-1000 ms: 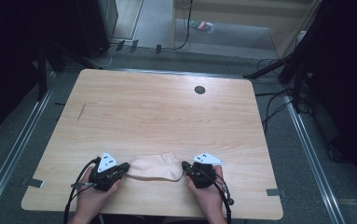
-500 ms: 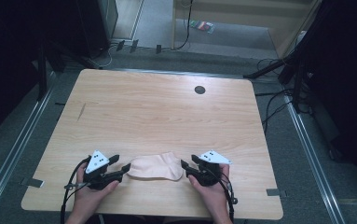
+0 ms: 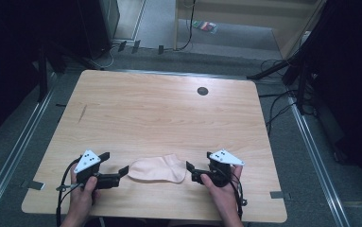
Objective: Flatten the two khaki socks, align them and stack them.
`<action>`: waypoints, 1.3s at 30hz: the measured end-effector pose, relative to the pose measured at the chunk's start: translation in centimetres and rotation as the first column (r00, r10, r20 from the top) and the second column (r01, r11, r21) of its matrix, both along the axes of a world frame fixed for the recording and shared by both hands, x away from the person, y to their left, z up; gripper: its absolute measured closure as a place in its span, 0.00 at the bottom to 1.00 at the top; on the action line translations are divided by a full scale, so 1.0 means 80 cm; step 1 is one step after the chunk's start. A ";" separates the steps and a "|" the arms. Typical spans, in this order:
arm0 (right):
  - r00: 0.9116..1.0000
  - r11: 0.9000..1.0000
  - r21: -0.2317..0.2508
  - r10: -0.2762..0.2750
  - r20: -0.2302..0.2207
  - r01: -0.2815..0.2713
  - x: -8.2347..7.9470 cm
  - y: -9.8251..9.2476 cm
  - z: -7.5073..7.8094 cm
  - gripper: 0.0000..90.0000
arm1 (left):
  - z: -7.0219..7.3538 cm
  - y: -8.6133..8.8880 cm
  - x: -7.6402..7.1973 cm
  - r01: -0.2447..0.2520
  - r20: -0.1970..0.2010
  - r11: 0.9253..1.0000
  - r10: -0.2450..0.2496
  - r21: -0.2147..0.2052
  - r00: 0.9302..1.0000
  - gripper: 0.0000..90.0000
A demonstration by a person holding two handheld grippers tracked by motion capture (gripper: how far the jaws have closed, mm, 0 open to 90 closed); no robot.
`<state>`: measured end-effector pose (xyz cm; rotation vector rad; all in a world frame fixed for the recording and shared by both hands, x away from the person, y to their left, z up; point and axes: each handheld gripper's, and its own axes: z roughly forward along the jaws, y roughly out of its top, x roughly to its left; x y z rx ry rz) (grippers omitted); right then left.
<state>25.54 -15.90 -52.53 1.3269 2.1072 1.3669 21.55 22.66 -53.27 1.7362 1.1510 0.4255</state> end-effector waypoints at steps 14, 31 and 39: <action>0.998 0.997 0.035 -0.062 0.008 0.062 0.003 -0.036 0.007 0.11 | 0.003 0.028 0.001 -0.089 0.011 0.996 0.088 0.028 0.996 0.08; 0.988 0.988 0.030 -0.155 0.010 0.155 -0.004 -0.097 0.002 0.12 | -0.004 0.080 -0.009 -0.169 0.010 0.984 0.168 0.057 0.986 0.08; 0.981 0.981 0.015 -0.194 0.000 0.194 -0.012 -0.128 -0.006 0.12 | -0.009 0.102 -0.017 -0.196 0.006 0.978 0.196 0.076 0.981 0.08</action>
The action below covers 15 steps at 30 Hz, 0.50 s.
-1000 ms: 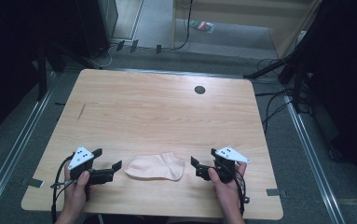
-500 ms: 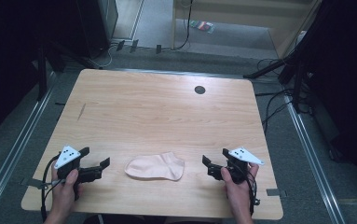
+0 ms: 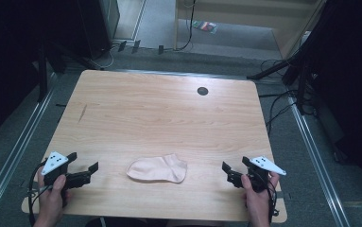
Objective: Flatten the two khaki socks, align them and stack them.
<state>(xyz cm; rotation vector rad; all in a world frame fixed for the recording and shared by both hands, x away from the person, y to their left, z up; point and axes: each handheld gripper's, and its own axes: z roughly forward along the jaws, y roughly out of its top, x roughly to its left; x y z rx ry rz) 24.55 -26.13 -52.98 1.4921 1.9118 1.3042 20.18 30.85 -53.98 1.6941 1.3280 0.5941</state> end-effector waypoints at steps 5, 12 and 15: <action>0.999 0.999 0.008 -0.045 -0.010 0.045 -0.008 -0.025 -0.004 0.12 | -0.004 0.021 -0.006 -0.024 -0.005 0.999 0.024 0.027 1.000 0.09; 0.996 0.997 0.009 -0.083 -0.020 0.083 -0.020 -0.059 -0.011 0.12 | -0.006 0.047 -0.015 -0.071 -0.004 0.997 0.071 0.041 0.997 0.09; 0.995 0.995 0.003 -0.101 -0.027 0.101 -0.025 -0.072 -0.015 0.12 | -0.007 0.060 -0.019 -0.097 -0.011 0.995 0.097 0.033 0.995 0.09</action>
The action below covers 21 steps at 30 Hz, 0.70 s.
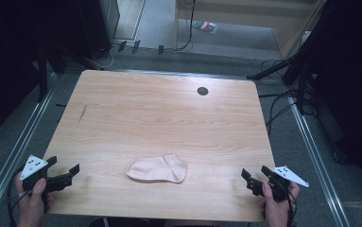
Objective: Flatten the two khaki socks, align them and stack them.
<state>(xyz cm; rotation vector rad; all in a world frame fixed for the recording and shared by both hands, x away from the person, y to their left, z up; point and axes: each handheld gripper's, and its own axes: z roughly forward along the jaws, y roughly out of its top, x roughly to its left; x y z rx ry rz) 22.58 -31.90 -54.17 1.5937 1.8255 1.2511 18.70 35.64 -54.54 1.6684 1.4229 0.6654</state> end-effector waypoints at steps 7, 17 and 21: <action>1.000 1.000 -0.005 -0.022 -0.003 0.022 -0.013 -0.028 -0.006 0.14 | -0.001 0.021 -0.008 -0.052 0.013 0.997 0.051 0.049 0.999 0.09; 0.999 0.999 0.019 -0.028 -0.015 0.028 -0.023 -0.044 -0.010 0.14 | -0.009 0.029 0.003 -0.075 -0.022 0.997 0.075 -0.008 0.997 0.09; 0.999 1.000 0.010 -0.023 -0.024 0.024 -0.022 -0.042 -0.010 0.14 | -0.010 0.031 0.003 -0.076 -0.029 0.997 0.075 -0.023 0.997 0.09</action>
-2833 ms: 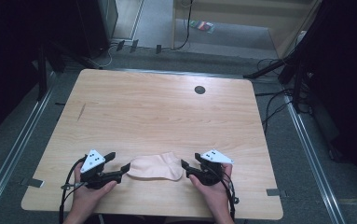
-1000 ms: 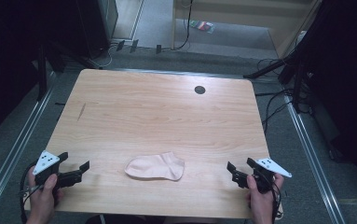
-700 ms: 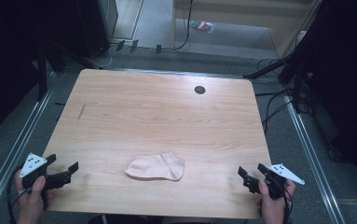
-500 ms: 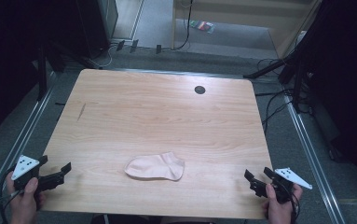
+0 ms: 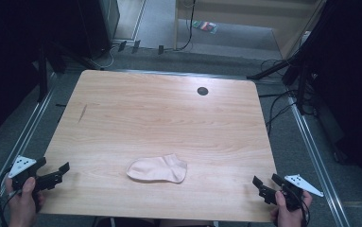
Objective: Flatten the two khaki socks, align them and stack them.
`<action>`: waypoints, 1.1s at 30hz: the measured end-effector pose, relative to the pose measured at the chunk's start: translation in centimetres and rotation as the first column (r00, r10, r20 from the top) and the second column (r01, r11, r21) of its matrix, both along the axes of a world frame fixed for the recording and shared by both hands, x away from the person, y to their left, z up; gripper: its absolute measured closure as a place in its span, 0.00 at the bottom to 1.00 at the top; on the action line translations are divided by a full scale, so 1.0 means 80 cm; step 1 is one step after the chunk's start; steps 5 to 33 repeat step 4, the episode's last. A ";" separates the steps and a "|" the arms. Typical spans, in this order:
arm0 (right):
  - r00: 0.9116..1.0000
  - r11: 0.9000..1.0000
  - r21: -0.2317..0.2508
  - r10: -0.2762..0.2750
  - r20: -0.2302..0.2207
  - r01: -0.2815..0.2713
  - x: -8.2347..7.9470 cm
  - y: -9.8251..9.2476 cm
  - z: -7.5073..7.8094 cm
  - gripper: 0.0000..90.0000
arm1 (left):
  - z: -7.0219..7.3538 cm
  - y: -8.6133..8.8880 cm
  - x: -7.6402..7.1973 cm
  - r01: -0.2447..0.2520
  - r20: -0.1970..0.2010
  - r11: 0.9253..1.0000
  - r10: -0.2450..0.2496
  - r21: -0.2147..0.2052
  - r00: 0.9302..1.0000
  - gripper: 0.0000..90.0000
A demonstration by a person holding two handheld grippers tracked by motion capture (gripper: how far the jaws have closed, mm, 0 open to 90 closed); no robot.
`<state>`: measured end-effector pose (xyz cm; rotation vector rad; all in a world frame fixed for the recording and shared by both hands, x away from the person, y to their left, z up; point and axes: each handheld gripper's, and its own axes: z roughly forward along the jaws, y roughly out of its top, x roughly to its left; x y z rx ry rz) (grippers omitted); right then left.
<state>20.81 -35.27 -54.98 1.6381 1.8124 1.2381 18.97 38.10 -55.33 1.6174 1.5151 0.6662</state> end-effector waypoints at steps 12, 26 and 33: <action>1.000 1.000 0.022 -0.004 -0.012 0.005 0.001 -0.003 0.000 0.14 | 0.000 0.000 0.001 0.002 -0.006 1.000 -0.002 0.002 1.000 0.09; 1.000 1.000 0.022 -0.004 -0.012 0.005 0.001 -0.003 0.000 0.14 | 0.000 0.000 0.001 0.002 -0.006 1.000 -0.002 0.002 1.000 0.09; 1.000 1.000 0.022 -0.004 -0.012 0.005 0.001 -0.003 0.000 0.14 | 0.000 0.000 0.001 0.002 -0.006 1.000 -0.002 0.002 1.000 0.09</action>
